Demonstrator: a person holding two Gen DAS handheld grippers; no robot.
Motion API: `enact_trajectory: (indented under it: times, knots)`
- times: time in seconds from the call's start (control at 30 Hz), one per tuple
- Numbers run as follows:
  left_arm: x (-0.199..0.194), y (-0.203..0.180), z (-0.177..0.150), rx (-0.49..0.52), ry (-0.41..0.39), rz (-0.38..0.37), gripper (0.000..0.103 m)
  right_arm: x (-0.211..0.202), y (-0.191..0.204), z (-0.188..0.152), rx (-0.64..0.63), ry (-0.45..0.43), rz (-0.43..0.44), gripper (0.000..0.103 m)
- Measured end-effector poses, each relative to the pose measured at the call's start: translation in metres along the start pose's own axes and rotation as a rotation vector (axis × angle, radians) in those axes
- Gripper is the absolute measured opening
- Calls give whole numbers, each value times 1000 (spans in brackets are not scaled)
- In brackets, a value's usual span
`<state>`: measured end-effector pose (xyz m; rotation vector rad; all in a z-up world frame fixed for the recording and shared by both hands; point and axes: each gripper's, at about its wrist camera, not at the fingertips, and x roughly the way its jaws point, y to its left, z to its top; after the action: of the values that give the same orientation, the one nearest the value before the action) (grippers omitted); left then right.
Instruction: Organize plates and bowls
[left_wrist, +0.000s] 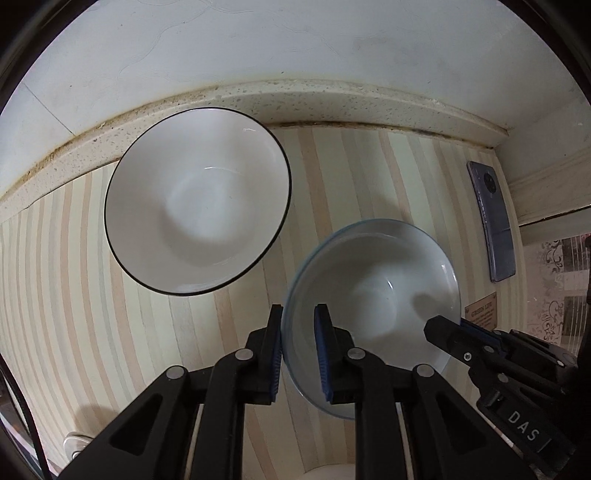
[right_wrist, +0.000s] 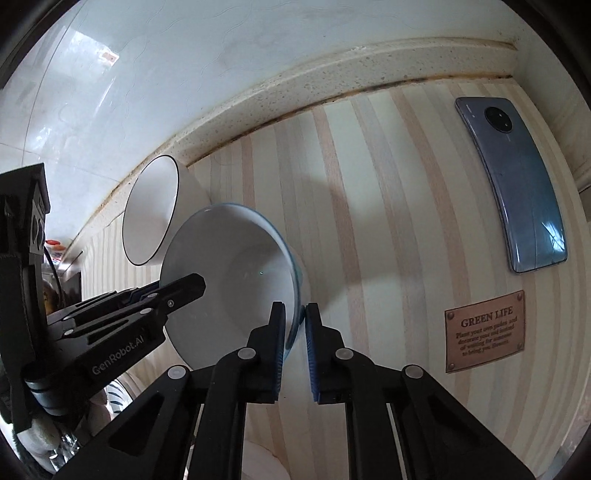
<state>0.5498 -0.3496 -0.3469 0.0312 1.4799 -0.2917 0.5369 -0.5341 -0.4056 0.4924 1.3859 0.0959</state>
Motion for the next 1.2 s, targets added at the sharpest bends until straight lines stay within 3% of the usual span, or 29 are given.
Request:
enact_trajectory:
  times: [0.6,0.97,1.2]
  knots:
    - [-53,-8,-36,7,-60,-15,14,-43,8,-28,-51,-28,30,12]
    - [-100,-6,-97,40,-91,-20,14,-94,33,-91,-64,-53,52,12]
    - [-103,-1,-139,46,-72,-20,14,-103,46,-145,-66,-36,61,12]
